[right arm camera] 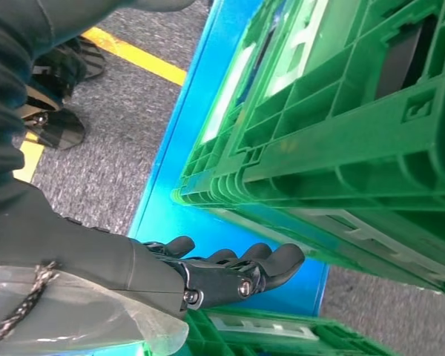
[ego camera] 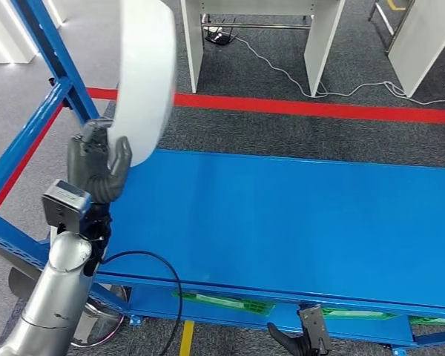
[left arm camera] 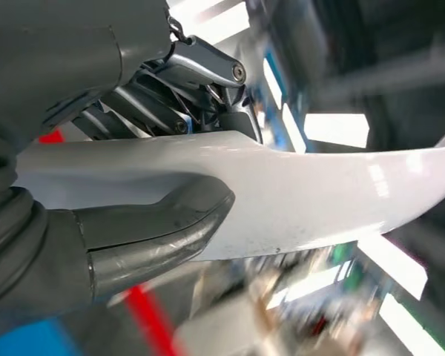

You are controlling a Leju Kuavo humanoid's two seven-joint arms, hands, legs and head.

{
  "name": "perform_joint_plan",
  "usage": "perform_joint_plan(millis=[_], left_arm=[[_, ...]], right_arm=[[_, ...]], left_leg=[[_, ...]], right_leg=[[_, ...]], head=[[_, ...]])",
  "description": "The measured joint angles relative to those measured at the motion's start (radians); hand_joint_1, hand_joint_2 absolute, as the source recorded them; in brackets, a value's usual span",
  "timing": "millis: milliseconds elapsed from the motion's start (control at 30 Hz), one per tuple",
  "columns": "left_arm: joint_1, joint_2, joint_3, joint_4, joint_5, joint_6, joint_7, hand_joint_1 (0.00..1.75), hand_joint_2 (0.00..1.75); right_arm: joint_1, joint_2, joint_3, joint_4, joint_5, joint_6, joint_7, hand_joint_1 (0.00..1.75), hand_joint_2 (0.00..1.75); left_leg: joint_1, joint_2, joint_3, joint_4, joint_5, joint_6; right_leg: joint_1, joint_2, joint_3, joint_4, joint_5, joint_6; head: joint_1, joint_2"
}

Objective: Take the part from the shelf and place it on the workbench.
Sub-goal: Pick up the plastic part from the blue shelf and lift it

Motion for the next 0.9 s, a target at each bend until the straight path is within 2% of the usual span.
perform_joint_plan(millis=[67, 133, 167, 233, 267, 300, 333, 367, 433, 467, 500, 600, 633, 667, 700, 767, 800, 833, 867, 900], left_arm=[[0.005, -0.014, 0.019, -0.030, 0.021, 0.044, -0.009, 1.75, 1.75], [0.010, -0.025, 0.031, -0.053, 0.029, 0.076, -0.015, 1.75, 1.75], [0.012, -0.030, 0.035, -0.063, 0.031, 0.091, -0.017, 1.75, 1.75], [0.016, -0.036, 0.039, -0.077, 0.033, 0.108, -0.021, 1.75, 1.75], [0.020, -0.037, 0.041, -0.080, 0.034, 0.113, -0.022, 1.75, 1.75], [0.024, -0.038, 0.042, -0.083, 0.035, 0.117, -0.023, 1.75, 1.75], [0.027, -0.038, 0.042, -0.085, 0.036, 0.123, -0.024, 1.75, 1.75], [0.030, -0.038, 0.043, -0.088, 0.036, 0.129, -0.026, 1.75, 1.75], [0.033, -0.038, 0.044, -0.096, 0.037, 0.143, -0.029, 1.75, 1.75], [0.033, -0.038, 0.045, -0.100, 0.038, 0.148, -0.031, 1.75, 1.75], [0.034, -0.038, 0.046, -0.104, 0.039, 0.152, -0.032, 1.75, 1.75], [0.038, -0.038, 0.052, -0.109, 0.041, 0.158, -0.033, 1.75, 1.75], [0.039, -0.038, 0.053, -0.111, 0.042, 0.160, -0.034, 1.75, 1.75], [0.040, -0.038, 0.055, -0.113, 0.042, 0.161, -0.034, 1.75, 1.75], [0.041, -0.038, 0.056, -0.115, 0.043, 0.162, -0.034, 1.75, 1.75], [0.044, -0.038, 0.057, -0.116, 0.044, 0.164, -0.034, 1.75, 1.75], [0.046, -0.037, 0.058, -0.116, 0.044, 0.165, -0.034, 1.75, 1.75], [0.048, -0.037, 0.058, -0.116, 0.044, 0.165, -0.034, 1.75, 1.75], [0.049, -0.037, 0.058, -0.116, 0.044, 0.166, -0.034, 1.75, 1.75], [0.048, -0.037, 0.059, -0.117, 0.044, 0.166, -0.034, 1.75, 1.75]], right_arm=[[-0.001, 0.000, 0.000, 0.000, -0.002, -0.006, 0.000, 0.00, 1.75], [-0.002, 0.000, -0.001, -0.001, -0.003, -0.011, 0.000, 0.00, 1.75], [-0.003, 0.000, -0.001, -0.001, -0.003, -0.012, 0.000, 0.00, 1.75], [-0.003, 0.000, -0.001, -0.002, -0.005, -0.014, 0.000, 0.00, 1.75], [-0.002, 0.000, -0.001, -0.002, -0.005, -0.014, 0.000, 0.00, 1.75], [-0.002, 0.000, -0.001, -0.002, -0.005, -0.014, 0.000, 0.00, 1.75], [-0.002, 0.000, -0.001, -0.002, -0.005, -0.014, 0.000, 0.00, 1.75], [-0.002, 0.000, -0.001, -0.002, -0.005, -0.015, 0.000, 0.00, 1.75], [-0.006, 0.000, -0.001, -0.003, -0.004, -0.016, 0.000, 0.00, 1.75], [-0.008, 0.000, -0.001, -0.003, -0.003, -0.016, 0.000, 0.00, 1.75], [-0.010, -0.001, -0.001, -0.003, -0.002, -0.017, 0.000, 0.00, 1.75], [-0.007, -0.001, -0.002, -0.004, 0.000, -0.020, 0.000, 0.00, 1.75], [-0.007, 0.000, -0.002, -0.004, 0.000, -0.021, 0.000, 0.00, 1.75], [-0.008, 0.000, -0.003, -0.004, 0.001, -0.021, 0.000, 0.00, 1.75], [-0.010, 0.000, -0.003, -0.004, 0.001, -0.022, 0.000, 0.00, 1.75], [-0.010, 0.000, -0.003, -0.004, 0.001, -0.022, 0.000, 0.00, 1.75], [-0.010, 0.000, -0.003, -0.004, 0.002, -0.022, 0.000, 0.00, 1.75], [-0.009, 0.000, -0.003, -0.004, 0.002, -0.022, 0.000, 0.00, 1.75], [-0.010, 0.000, -0.003, -0.004, 0.002, -0.022, 0.000, 0.00, 1.75], [-0.010, 0.000, -0.003, -0.004, 0.002, -0.022, 0.000, 0.00, 1.75]], left_leg=[[-0.002, -0.002, 0.001, -0.010, -0.001, 0.007], [0.002, -0.002, 0.001, -0.016, 0.008, 0.018], [0.005, -0.001, 0.000, -0.020, 0.012, 0.022], [0.005, -0.001, -0.004, -0.021, 0.016, 0.028], [0.004, -0.001, -0.007, -0.020, 0.018, 0.029], [0.002, -0.001, -0.009, -0.020, 0.020, 0.030], [0.001, -0.001, -0.012, -0.019, 0.022, 0.031], [0.001, -0.001, -0.013, -0.019, 0.024, 0.030], [-0.002, -0.002, -0.015, -0.017, 0.028, 0.025], [-0.003, -0.002, -0.018, -0.015, 0.031, 0.021], [-0.004, -0.002, -0.022, -0.014, 0.035, 0.016], [-0.002, -0.002, -0.031, -0.012, 0.044, -0.002], [-0.001, -0.002, -0.037, -0.003, 0.031, -0.007], [0.000, -0.002, -0.048, 0.023, 0.004, -0.013], [0.002, -0.002, -0.064, 0.069, -0.035, -0.017], [0.005, -0.001, -0.097, 0.192, -0.115, -0.025], [0.007, -0.001, -0.102, 0.235, -0.136, -0.028], [0.008, -0.001, -0.092, 0.245, -0.139, -0.029], [0.009, -0.001, -0.063, 0.216, -0.125, -0.029], [0.010, -0.001, -0.019, 0.156, -0.101, -0.028]], right_leg=[[0.000, -0.002, -0.002, -0.002, 0.004, 0.013], [0.000, -0.003, -0.012, 0.016, -0.015, 0.023], [-0.001, -0.003, -0.027, 0.051, -0.041, 0.026], [-0.002, -0.003, -0.076, 0.173, -0.112, 0.031], [-0.002, -0.003, -0.099, 0.232, -0.138, 0.033], [-0.002, -0.003, -0.109, 0.265, -0.147, 0.033], [-0.002, -0.004, -0.101, 0.261, -0.139, 0.033], [-0.001, -0.003, -0.073, 0.217, -0.113, 0.030], [0.001, -0.003, 0.011, 0.078, -0.061, 0.022], [0.003, -0.002, 0.041, 0.025, -0.046, 0.018], [0.005, -0.001, 0.056, -0.003, -0.041, 0.015], [0.006, -0.002, 0.052, -0.012, -0.028, 0.002], [0.004, -0.004, 0.047, -0.014, -0.021, -0.004], [0.001, -0.006, 0.041, -0.017, -0.012, -0.011], [0.000, -0.009, 0.034, -0.019, -0.005, -0.016], [0.000, -0.011, 0.017, -0.018, 0.007, -0.019], [0.001, -0.012, 0.008, -0.016, 0.013, -0.018], [0.001, -0.012, -0.001, -0.015, 0.019, -0.017], [0.000, -0.013, -0.011, -0.013, 0.025, -0.014], [0.000, -0.013, -0.018, -0.011, 0.031, -0.011]], head=[[0.000, 0.000], [0.002, 0.000], [0.003, 0.000], [0.006, 0.000], [0.006, 0.000], [0.006, 0.000], [0.006, 0.000], [0.006, 0.000], [0.006, 0.000], [0.005, 0.000], [0.005, 0.000], [0.005, 0.000], [0.003, 0.000], [0.001, 0.000], [0.000, 0.000], [-0.002, 0.000], [-0.002, 0.000], [-0.002, 0.000], [-0.003, 0.000], [-0.003, 0.000]])
